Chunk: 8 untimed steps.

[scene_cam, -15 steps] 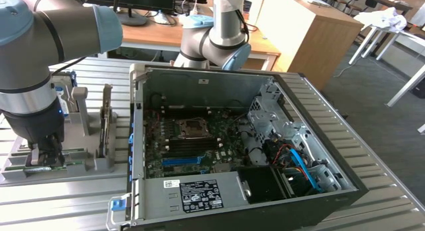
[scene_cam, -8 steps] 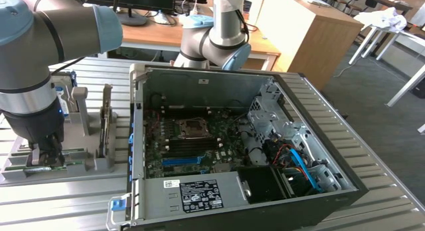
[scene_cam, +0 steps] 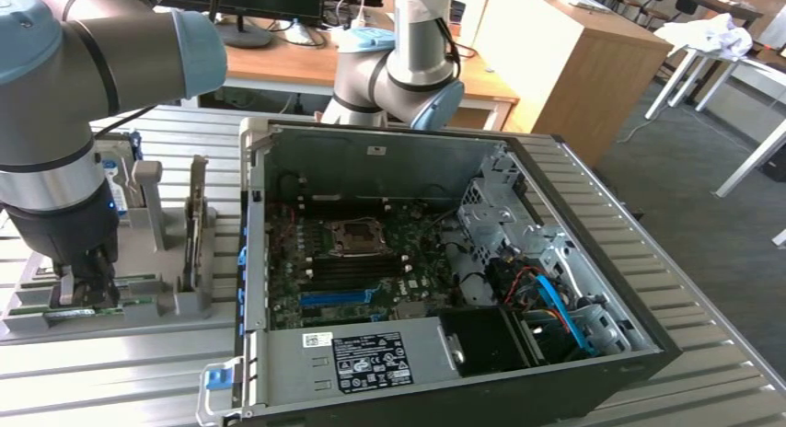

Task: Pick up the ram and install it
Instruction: 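Pick up the ram and move it above insertion slot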

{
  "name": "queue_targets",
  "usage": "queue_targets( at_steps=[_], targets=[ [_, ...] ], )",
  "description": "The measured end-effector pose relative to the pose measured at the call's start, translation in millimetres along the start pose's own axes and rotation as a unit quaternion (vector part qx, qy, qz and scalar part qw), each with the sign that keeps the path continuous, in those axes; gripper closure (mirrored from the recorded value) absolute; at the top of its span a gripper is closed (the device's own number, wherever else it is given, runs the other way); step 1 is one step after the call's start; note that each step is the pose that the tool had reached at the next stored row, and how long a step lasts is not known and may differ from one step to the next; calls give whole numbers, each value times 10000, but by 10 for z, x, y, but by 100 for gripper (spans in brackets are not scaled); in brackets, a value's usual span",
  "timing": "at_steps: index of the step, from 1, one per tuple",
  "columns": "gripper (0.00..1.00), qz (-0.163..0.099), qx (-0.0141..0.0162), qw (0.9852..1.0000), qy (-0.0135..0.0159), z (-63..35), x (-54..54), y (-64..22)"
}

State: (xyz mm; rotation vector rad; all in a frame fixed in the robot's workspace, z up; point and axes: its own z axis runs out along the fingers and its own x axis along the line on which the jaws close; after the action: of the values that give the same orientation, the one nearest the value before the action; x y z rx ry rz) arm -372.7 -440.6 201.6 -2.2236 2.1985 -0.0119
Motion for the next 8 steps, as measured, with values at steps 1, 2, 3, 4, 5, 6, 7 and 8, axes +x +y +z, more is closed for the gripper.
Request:
queue_targets(
  at_steps=[1, 2, 3, 4, 5, 6, 7, 8],
  targets=[
    [88, -11, 0, 10000, 0, 0, 0, 0],
    [88, -17, 0, 10000, 0, 0, 0, 0],
    [88, -18, 0, 10000, 0, 0, 0, 0],
    [88, -18, 0, 10000, 0, 0, 0, 0],
    [88, -18, 0, 10000, 0, 0, 0, 0],
    [88, -18, 0, 10000, 0, 0, 0, 0],
    [88, -18, 0, 10000, 0, 0, 0, 0],
    [88, -18, 0, 10000, 0, 0, 0, 0]
  ],
)
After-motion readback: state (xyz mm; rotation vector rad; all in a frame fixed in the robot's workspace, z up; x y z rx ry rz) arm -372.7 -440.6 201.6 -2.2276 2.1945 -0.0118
